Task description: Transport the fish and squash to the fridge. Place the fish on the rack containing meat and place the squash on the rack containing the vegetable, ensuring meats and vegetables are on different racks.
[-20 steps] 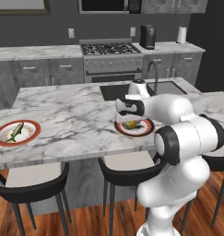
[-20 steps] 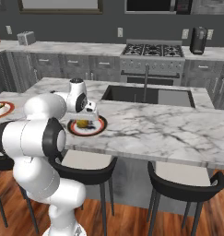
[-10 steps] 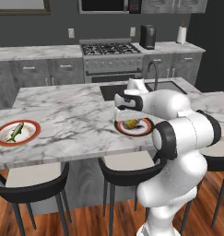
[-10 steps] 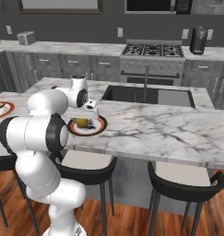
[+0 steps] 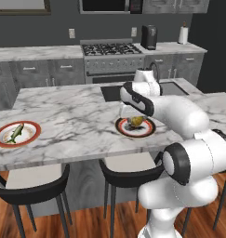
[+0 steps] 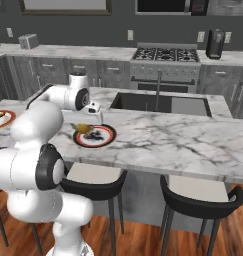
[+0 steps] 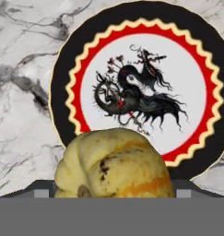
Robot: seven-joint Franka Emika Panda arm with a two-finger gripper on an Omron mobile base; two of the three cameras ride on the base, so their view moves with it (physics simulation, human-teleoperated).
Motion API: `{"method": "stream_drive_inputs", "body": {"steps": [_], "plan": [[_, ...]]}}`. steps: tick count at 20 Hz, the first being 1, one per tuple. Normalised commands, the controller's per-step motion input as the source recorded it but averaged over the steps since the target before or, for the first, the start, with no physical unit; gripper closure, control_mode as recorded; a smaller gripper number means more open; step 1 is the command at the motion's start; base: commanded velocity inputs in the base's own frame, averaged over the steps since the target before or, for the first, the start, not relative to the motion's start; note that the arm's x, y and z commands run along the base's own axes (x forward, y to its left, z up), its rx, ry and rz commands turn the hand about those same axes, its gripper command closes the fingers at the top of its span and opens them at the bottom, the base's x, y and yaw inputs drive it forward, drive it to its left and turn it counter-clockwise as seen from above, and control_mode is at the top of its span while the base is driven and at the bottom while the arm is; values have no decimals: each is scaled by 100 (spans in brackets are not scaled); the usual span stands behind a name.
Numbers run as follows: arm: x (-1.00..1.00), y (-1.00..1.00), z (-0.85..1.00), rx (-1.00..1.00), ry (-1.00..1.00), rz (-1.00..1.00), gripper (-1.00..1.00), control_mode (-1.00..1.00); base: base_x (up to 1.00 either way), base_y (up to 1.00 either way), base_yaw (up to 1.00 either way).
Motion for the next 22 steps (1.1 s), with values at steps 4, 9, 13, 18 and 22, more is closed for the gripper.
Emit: {"method": "stream_drive_inputs", "body": {"steps": [4,9,13,18,22], "plan": [[-100,-23,97,16,4,4,100,-100,0,0,0],[-100,-18,87,6,1,4,100,-100,0,0,0],[-100,-15,73,2,2,3,100,-100,0,0,0],[-96,-22,49,-1,0,0,100,-100,0,0,0],[-75,-7,45,-6,0,-2,100,-100,0,0,0]]}}
